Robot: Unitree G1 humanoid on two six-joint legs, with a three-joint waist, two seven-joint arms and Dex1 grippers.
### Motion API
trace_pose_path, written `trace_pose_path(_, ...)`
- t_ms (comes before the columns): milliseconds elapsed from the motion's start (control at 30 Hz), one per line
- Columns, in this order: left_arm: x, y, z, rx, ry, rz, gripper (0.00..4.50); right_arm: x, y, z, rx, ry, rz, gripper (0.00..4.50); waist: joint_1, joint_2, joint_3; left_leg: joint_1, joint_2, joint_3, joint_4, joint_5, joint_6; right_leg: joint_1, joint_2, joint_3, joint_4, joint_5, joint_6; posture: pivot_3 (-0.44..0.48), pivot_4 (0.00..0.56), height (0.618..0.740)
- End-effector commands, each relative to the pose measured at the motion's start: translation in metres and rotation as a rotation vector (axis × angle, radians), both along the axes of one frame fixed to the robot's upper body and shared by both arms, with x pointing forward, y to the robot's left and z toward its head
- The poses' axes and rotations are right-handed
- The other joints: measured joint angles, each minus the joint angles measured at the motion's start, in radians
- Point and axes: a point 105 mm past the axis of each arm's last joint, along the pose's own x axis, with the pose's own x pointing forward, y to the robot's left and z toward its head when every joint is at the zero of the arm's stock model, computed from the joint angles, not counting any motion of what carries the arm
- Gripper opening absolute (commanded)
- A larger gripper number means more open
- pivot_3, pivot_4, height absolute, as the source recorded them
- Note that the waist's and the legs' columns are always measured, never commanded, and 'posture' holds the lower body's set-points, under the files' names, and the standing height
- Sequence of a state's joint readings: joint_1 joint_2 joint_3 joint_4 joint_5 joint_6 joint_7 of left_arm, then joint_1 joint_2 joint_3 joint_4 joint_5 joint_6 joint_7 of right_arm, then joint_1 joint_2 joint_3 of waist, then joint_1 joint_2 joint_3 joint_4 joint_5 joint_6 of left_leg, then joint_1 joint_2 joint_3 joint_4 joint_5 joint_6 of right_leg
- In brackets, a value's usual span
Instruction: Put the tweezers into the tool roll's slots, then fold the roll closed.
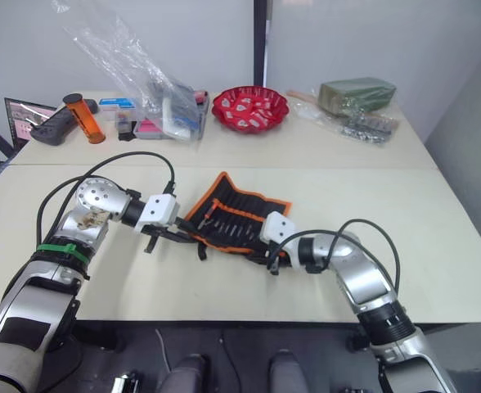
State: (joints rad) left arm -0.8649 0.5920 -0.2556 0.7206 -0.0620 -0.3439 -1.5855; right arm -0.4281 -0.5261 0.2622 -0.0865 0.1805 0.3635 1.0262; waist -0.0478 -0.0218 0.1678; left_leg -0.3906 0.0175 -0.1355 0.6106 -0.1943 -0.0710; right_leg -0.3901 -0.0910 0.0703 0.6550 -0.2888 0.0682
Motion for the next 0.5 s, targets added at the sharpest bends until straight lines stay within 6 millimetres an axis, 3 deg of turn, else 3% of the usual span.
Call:
trace_pose_path(33, 0.0, 0.003, 0.009, 0.014, -0.015, -0.013, 0.0, -0.002, -0.001, 0.015, 0.029, -0.036, 0.016, 0.01, 0.0, 0.0, 0.0, 0.0, 0.0, 0.0, 0.0, 0.0, 0.0, 0.0, 0.0, 0.0, 0.0, 0.0, 0.0, 0.0, 0.15, 0.74)
trace_pose_path(233, -0.005, 0.007, 0.007, 0.004, 0.023, 0.006, 0.0, -0.004, -0.004, 0.015, 0.027, -0.023, 0.036, 0.01, 0.0, 0.0, 0.0, 0.0, 0.0, 0.0, 0.0, 0.0, 0.0, 0.0, 0.0, 0.0, 0.0, 0.0, 0.0, 0.0, 0.15, 0.74)
trace_pose_path(500, -0.05, -0.017, 0.014, -0.049, 0.157, -0.069, 0.0, -0.009, -0.016, 0.013, 0.002, 0.031, 0.062, 0.01, -0.008, 0.0, 0.0, 0.0, 0.0, -0.001, 0.0, 0.0, 0.0, 0.0, 0.0, 0.0, 0.001, 0.0, 0.0, 0.0, 0.15, 0.74)
